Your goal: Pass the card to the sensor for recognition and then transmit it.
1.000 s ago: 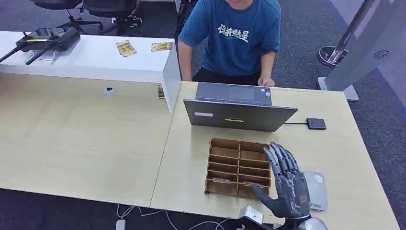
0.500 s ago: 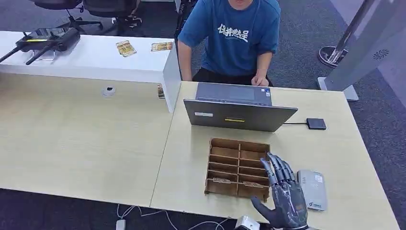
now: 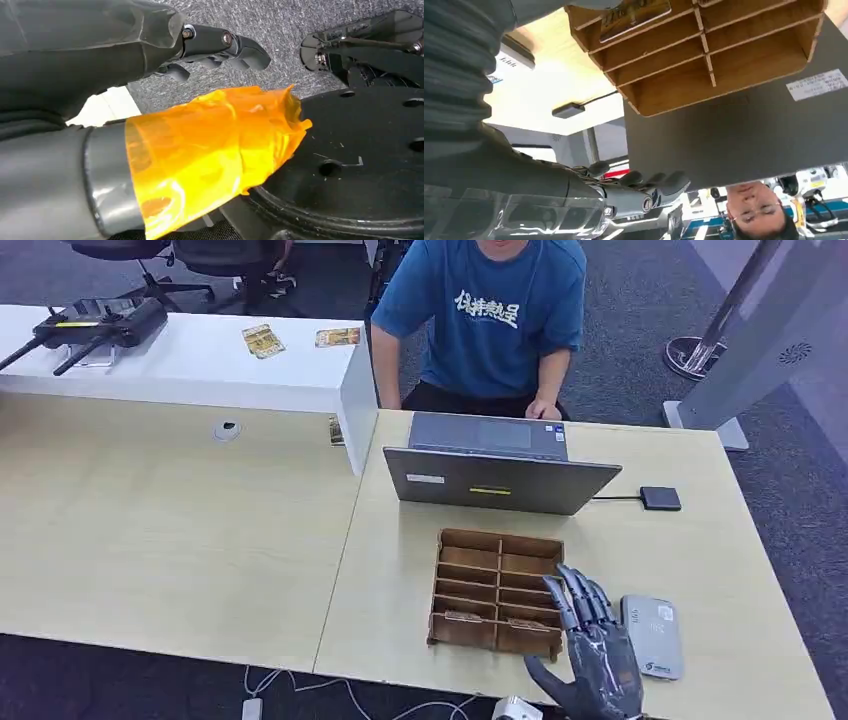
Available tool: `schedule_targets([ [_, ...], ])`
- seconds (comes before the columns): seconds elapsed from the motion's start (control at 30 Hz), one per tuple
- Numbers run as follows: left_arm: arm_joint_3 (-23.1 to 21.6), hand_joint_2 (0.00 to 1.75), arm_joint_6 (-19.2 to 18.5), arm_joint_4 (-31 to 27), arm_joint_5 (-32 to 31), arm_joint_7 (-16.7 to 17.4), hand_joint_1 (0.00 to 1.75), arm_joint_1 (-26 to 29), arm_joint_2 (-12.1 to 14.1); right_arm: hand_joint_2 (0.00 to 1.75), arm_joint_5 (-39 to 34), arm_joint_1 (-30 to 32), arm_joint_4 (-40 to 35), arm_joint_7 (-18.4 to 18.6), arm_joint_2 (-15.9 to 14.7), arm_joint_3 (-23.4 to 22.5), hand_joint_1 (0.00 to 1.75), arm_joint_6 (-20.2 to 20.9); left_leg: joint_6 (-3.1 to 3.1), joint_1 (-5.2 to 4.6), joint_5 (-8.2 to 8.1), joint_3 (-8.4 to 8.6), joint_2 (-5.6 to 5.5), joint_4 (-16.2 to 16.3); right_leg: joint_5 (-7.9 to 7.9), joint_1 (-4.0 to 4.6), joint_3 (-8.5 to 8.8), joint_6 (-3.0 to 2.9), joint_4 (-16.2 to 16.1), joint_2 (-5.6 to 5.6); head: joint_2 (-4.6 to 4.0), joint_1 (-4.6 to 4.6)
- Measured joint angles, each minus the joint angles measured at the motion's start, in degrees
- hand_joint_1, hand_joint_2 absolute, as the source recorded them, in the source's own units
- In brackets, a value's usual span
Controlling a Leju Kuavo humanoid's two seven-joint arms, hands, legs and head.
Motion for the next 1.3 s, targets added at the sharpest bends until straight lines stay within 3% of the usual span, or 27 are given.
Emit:
schedule_targets([
  [0.23,-0.5,0.00,-0.2,0.0,-0.3,0.2,0.00,0.0,0.4,1.75,5.3,-3.5,5.7,3.5,1.0,0.6,0.00,0.3,-0.01,0.00,0.01,0.02,0.00,0.0,0.01,0.00,0.01,-0.01,0.0,-0.01,0.00,0.02],
  [0.6,-1.3,0.00,-0.2,0.0,-0.3,0.3,0.00,0.0,0.7,1.75,6.1,-4.5,10.0,4.2,1.7,0.9,0.00,0.2,-0.01,0.00,0.01,-0.01,-0.01,0.0,0.00,0.00,0.00,-0.01,0.0,-0.02,0.00,0.00],
  [0.77,-1.4,0.00,-0.2,0.0,0.1,0.4,0.00,0.0,0.7,1.75,6.6,-4.5,10.4,5.3,1.7,1.0,0.00,0.8,-0.01,0.00,0.01,0.00,-0.01,0.0,0.00,0.00,0.00,-0.01,0.0,-0.02,0.00,0.02],
  [0.97,-1.4,0.00,0.4,0.0,1.7,0.6,0.00,0.1,0.2,1.75,4.1,-2.4,9.4,8.4,2.1,1.1,0.00,4.4,-0.01,0.00,0.01,-0.02,-0.01,0.0,0.00,0.00,0.00,0.00,0.0,-0.03,0.00,0.02],
  [1.3,-1.4,0.00,1.0,0.0,3.2,0.6,0.00,0.2,-0.7,1.75,2.9,0.9,5.2,10.6,2.3,1.2,0.00,5.1,-0.01,0.00,0.00,-0.03,-0.01,0.0,0.00,0.00,-0.03,0.00,0.0,-0.01,0.00,0.00],
])
